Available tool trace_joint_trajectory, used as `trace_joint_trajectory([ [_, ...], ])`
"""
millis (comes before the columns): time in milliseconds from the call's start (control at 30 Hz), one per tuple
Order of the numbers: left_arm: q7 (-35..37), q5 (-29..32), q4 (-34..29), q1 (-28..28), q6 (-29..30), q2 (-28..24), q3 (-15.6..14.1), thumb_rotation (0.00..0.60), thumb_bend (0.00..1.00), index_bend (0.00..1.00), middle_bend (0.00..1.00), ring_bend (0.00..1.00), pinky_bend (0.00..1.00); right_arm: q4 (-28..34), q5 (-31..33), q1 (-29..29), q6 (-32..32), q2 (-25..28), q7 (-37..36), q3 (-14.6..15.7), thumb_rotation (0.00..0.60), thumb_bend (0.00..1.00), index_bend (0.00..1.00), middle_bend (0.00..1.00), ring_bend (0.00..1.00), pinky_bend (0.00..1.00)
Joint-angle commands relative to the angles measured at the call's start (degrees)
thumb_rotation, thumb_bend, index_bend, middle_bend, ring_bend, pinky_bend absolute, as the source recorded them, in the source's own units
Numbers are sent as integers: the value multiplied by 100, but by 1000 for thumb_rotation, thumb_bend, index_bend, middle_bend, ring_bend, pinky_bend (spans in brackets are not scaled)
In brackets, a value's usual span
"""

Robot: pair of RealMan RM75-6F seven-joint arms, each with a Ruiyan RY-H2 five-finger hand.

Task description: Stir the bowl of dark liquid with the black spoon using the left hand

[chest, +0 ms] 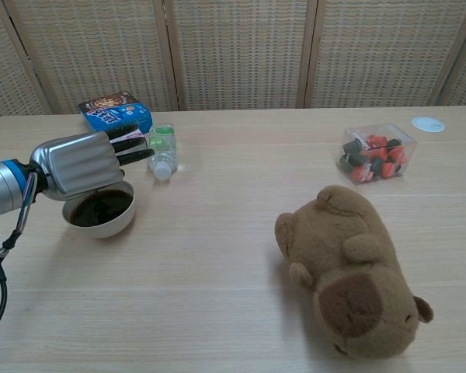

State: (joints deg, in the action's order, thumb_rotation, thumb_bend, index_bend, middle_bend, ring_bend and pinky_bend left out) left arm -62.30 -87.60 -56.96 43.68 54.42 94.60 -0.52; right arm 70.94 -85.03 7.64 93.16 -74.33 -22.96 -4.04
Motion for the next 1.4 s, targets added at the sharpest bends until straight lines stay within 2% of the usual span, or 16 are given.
trace_joint_trajectory([
  [33, 7, -73, -132, -36, 47, -72, -77, 600, 440, 620, 7, 0, 0, -5, -2, 1, 4, -3, -7, -1, 600, 299, 328, 206, 92, 212],
  [167, -37, -100, -181, -29, 58, -56, -83, 600, 440, 620, 7, 0, 0, -12, -7, 2, 5, -6, -14, 2, 600, 300, 328, 206, 92, 212],
  [633, -283, 162, 23, 178, -72, 305, 244, 600, 440, 620, 5, 0, 0, 53, 20, 57, 68, 47, 42, -8, 600, 299, 328, 206, 92, 212],
  [1067, -190, 285, 34, 22, 28, 86, 179, 600, 440, 620, 4, 0, 0, 86, -31, 53, 97, 54, 64, 0, 600, 300, 328, 206, 92, 212],
  [1233, 90, 321, -213, -128, 240, -78, 183, 600, 440, 620, 4, 0, 0, 119, -65, 46, 120, 70, 83, 3, 600, 299, 328, 206, 92, 212],
  [1400, 292, 433, -433, -218, 446, -133, 310, 600, 440, 620, 4, 0, 0, 157, -86, 42, 146, 90, 101, -1, 600, 299, 328, 206, 92, 212],
])
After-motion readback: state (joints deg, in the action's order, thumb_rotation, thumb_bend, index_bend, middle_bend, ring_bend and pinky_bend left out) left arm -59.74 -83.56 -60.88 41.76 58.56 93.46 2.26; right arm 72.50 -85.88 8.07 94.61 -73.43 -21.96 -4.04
